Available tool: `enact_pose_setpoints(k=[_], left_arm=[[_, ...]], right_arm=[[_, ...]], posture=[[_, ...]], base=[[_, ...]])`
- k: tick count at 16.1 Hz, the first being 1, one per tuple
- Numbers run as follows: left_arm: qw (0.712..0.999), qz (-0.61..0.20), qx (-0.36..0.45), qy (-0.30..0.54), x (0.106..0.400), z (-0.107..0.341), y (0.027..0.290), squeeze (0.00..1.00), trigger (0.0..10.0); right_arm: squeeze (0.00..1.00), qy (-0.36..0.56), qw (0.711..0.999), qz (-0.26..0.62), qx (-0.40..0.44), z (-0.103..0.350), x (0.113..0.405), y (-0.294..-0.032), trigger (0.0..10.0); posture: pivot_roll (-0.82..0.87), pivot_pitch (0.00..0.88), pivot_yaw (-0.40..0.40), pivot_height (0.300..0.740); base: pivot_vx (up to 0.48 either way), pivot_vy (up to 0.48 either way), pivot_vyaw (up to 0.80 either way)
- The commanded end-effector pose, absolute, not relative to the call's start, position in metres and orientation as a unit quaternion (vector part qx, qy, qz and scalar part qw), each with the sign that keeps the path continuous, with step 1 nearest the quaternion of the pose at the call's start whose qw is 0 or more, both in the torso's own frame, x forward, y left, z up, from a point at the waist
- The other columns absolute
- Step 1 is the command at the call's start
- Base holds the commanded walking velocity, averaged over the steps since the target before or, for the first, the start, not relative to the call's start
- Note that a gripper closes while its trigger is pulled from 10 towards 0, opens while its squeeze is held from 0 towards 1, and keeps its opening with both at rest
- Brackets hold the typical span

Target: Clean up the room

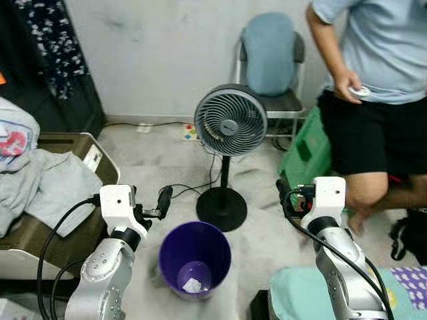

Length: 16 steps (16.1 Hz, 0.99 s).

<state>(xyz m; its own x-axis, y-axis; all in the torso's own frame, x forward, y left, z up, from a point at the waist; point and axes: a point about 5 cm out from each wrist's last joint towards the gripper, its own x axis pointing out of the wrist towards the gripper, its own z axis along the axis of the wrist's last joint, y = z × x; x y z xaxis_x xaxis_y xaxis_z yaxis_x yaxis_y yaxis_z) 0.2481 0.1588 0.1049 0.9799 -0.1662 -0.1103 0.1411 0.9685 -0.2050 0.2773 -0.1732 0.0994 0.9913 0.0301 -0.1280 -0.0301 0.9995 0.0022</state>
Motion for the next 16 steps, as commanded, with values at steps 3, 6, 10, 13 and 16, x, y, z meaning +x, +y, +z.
enact_pose_setpoints(k=[3,6,10,13,16], left_arm=[[0.99,-0.08,-0.095,0.063,0.249,0.105,0.1584,0.0,10.0],[0.99,-0.08,-0.094,0.063,0.2491,0.1049,0.158,0.0,10.0],[0.99,-0.082,-0.096,0.065,0.2493,0.1044,0.1574,0.0,10.0],[0.99,-0.085,-0.096,0.067,0.2493,0.104,0.1569,0.0,10.0],[0.989,-0.087,-0.095,0.067,0.2494,0.1038,0.1563,0.0,10.0]], right_arm=[[0.0,0.059,0.998,0.015,-0.001,0.1021,0.279,-0.1746,10.0],[0.0,0.059,0.998,0.016,-0.002,0.102,0.279,-0.1749,10.0],[0.0,0.059,0.998,0.016,-0.003,0.1018,0.2792,-0.1748,10.0],[0.0,0.06,0.998,0.016,-0.003,0.1012,0.2791,-0.1749,10.0],[0.0,0.061,0.998,0.016,-0.003,0.1008,0.2791,-0.1749,10.0]], posture=[[-0.12,0.0,0.004,0.74],[-0.12,0.0,0.002,0.74],[-0.12,0.0,0.002,0.74],[-0.12,0.0,0.002,0.74],[-0.12,0.0,0.002,0.74]], base=[[0.0,0.0,-0.22],[0.0,0.0,-0.64],[0.0,0.0,-0.64],[0.0,0.0,-0.65],[0.0,0.0,-0.8]])
